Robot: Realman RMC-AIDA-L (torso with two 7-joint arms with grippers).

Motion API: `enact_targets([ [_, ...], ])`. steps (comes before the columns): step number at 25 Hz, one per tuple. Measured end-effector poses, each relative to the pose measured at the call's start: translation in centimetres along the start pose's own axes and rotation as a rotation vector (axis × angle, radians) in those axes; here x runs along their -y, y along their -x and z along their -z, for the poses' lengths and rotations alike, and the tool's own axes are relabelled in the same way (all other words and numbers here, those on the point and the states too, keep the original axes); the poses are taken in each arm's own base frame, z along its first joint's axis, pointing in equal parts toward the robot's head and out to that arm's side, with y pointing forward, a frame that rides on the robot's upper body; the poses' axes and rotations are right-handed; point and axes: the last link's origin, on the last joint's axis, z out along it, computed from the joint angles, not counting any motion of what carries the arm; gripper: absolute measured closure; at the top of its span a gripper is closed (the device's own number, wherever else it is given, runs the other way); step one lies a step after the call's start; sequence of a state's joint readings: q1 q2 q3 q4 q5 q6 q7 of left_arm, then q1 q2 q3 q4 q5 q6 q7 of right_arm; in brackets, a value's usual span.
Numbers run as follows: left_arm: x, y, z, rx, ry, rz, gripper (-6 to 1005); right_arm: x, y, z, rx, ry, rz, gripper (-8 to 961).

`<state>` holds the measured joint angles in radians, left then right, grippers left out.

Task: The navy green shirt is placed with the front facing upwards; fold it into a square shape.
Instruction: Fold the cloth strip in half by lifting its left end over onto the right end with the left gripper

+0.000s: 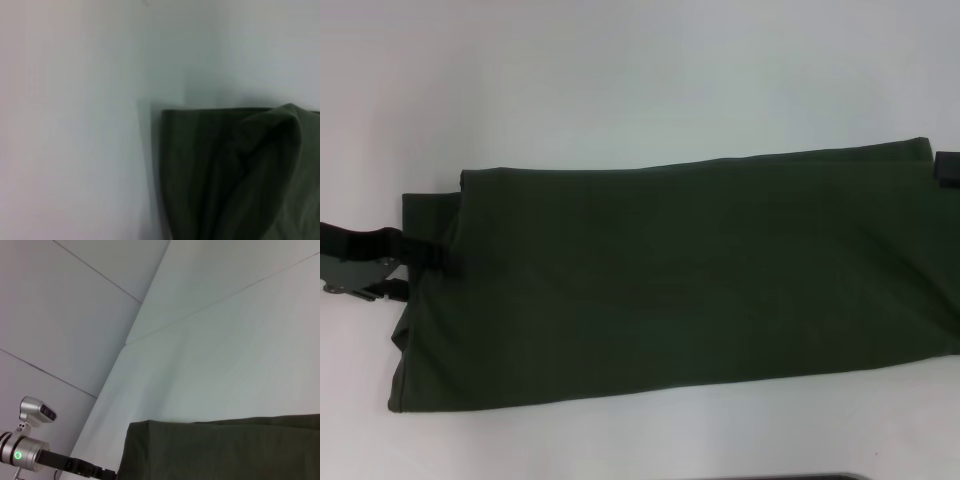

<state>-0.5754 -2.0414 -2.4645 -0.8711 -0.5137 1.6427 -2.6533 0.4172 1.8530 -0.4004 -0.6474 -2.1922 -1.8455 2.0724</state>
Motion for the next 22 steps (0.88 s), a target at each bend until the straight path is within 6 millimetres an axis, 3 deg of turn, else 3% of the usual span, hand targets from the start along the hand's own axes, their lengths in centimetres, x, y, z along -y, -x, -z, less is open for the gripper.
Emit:
enact_targets([
  [22, -2.2, 0.0, -1.7, 0.038, 0.040, -0.046, 109, 0.1, -0.3, 0.1, -0.023, -0.011, -0.003, 86],
])
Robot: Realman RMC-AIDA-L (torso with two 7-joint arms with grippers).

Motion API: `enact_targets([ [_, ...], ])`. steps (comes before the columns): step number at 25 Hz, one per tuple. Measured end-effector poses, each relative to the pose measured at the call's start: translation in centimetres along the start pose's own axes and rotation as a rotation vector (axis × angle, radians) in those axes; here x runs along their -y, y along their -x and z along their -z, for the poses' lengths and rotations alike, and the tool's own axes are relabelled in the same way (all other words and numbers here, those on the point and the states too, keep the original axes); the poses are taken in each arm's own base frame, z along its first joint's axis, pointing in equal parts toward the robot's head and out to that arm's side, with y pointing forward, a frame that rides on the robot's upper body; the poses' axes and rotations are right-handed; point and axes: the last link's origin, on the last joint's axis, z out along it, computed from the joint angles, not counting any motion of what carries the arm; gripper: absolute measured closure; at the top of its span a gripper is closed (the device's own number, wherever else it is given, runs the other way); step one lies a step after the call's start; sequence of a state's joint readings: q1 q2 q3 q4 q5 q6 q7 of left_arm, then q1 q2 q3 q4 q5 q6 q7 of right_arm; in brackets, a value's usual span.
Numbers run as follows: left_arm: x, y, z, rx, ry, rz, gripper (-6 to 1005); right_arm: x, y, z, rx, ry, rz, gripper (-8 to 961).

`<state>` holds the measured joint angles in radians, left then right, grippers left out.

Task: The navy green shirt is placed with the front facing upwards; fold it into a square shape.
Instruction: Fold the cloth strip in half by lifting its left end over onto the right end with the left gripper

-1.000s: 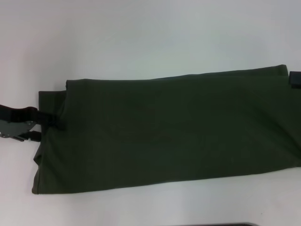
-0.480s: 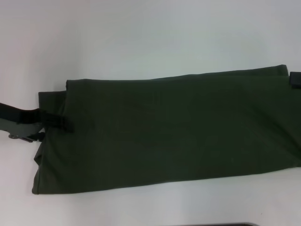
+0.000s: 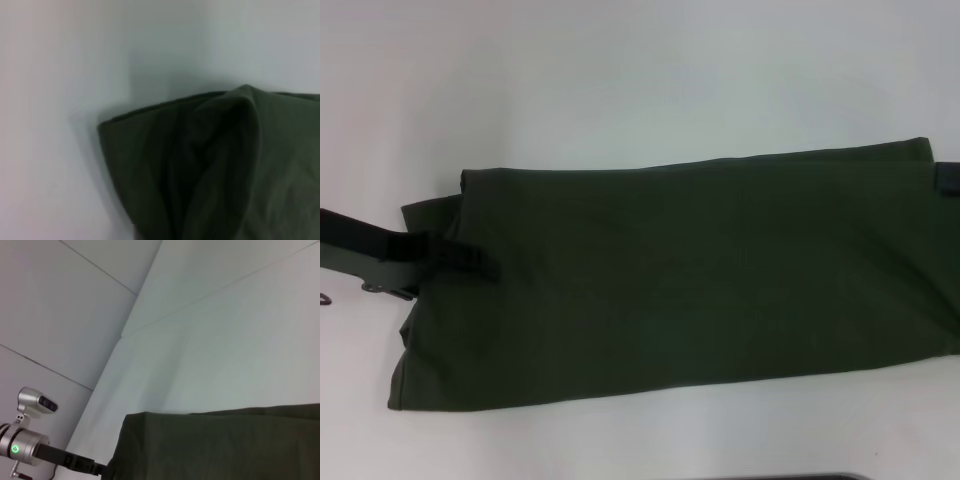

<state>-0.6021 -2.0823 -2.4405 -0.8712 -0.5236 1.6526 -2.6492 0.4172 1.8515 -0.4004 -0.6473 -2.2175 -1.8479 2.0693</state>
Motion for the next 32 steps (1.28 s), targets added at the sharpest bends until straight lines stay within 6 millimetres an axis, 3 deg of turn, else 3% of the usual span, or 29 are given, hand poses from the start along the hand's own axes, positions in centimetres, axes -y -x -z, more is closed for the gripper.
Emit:
enact_targets([
  [15, -1.9, -0.3, 0.4, 0.032, 0.028, -0.035, 122, -0.1, 0.1, -0.1, -0.002, 0.003, 0.004, 87],
  [25, -2.4, -0.6, 0.5, 0.046, 0.001, -0.051, 551, 0.0, 0.2, 0.1, 0.006, 0.001, 0.001, 86],
  [32, -3.2, -0.9, 0.4, 0.041, -0.097, -0.099, 702, 0.0, 0.2, 0.2, 0.007, -0.002, 0.001, 86],
])
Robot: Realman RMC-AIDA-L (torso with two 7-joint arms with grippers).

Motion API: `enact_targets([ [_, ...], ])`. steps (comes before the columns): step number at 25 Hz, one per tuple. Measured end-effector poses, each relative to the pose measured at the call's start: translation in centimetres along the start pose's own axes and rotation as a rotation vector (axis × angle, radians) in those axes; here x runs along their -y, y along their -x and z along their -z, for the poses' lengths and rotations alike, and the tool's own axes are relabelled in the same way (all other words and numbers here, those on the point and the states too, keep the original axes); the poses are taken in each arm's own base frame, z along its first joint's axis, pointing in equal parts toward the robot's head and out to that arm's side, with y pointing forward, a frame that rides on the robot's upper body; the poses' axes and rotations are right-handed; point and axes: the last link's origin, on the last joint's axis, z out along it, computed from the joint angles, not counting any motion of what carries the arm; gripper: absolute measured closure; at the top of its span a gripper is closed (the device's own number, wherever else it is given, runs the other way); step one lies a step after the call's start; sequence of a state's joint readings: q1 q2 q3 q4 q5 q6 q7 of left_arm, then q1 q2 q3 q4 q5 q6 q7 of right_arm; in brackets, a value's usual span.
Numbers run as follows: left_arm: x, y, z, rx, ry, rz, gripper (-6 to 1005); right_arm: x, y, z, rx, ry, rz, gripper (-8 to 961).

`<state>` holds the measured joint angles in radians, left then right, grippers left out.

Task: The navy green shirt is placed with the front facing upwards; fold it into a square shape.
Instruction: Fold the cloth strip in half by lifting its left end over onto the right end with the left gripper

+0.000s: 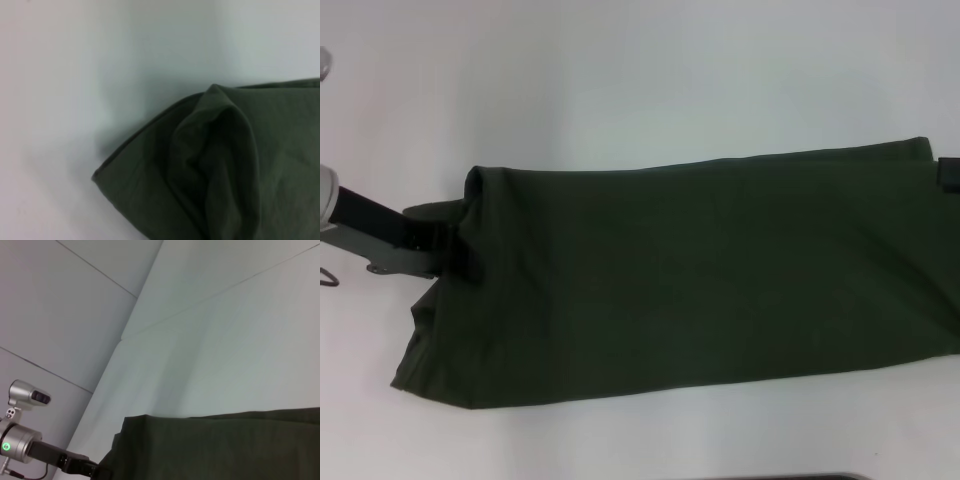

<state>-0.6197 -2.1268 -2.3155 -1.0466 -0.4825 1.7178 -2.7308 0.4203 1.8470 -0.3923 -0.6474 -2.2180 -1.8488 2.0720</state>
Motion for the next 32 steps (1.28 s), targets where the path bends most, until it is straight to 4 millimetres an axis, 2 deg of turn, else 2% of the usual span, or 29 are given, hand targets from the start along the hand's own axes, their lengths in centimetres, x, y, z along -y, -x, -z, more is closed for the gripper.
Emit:
enact_targets([
  [10, -0.8, -0.1, 0.4, 0.009, -0.003, -0.026, 941, 0.1, 0.1, 0.3, 0.006, -0.005, 0.001, 87],
  [17, -0.8, 0.0, 1.9, -0.008, -0.050, -0.072, 939, 0.0, 0.2, 0.2, 0.005, -0.005, 0.003, 86],
  [32, 1.7, -0.9, 4.6, -0.056, -0.242, -0.003, 939, 0.0, 0.4, 0.1, 0.007, -0.005, -0.004, 86],
])
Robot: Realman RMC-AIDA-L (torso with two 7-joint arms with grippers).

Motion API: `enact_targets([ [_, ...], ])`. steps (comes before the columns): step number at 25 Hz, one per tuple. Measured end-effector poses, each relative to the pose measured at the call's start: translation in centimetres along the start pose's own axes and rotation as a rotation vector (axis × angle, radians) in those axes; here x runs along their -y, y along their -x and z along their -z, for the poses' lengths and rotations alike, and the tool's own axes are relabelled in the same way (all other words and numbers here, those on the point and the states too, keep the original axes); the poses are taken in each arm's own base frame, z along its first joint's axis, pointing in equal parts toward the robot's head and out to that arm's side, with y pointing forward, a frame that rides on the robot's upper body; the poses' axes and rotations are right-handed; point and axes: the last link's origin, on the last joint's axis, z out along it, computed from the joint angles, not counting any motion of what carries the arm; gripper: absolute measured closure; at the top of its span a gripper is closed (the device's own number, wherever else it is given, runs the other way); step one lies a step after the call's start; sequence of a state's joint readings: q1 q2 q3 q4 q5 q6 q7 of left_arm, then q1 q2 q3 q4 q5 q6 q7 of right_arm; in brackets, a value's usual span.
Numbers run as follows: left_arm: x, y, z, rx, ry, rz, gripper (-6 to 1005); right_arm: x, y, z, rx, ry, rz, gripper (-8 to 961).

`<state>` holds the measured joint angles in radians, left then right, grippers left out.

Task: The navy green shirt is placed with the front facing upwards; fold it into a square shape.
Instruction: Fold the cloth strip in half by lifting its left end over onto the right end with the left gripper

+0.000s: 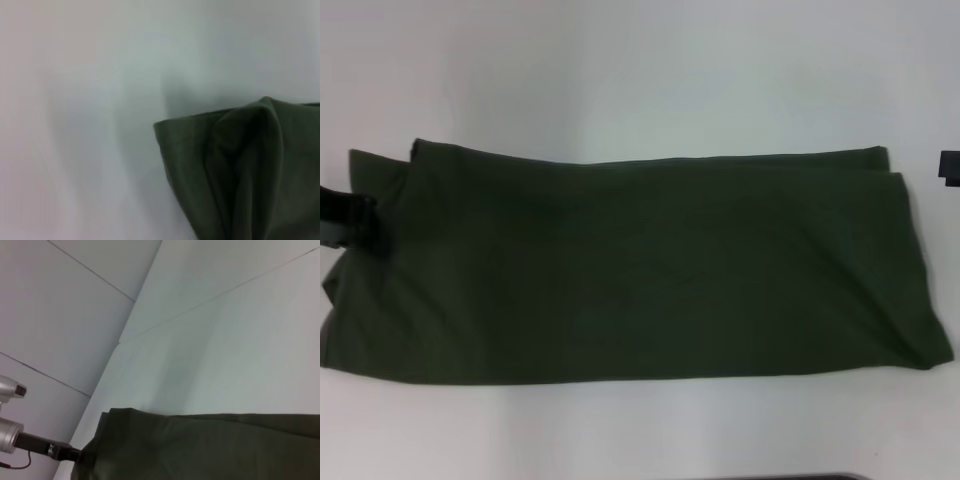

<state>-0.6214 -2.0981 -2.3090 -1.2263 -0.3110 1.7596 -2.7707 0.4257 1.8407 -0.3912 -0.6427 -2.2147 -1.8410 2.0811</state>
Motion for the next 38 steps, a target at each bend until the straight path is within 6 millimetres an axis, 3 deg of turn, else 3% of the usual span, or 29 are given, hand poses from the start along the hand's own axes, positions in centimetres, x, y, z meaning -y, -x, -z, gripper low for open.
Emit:
enact_targets([
  [14, 0.4, -0.4, 1.1, -0.028, -0.033, 0.008, 938, 0.0, 0.1, -0.1, -0.003, 0.000, 0.001, 86],
  [24, -1.6, 0.0, 1.6, 0.027, 0.256, -0.011, 939, -0.2, 0.1, -0.3, -0.013, 0.009, 0.004, 86],
  [38, -3.6, -0.3, 2.0, 0.052, 0.405, -0.040, 939, -0.2, 0.2, -0.4, -0.016, 0.012, 0.006, 87],
])
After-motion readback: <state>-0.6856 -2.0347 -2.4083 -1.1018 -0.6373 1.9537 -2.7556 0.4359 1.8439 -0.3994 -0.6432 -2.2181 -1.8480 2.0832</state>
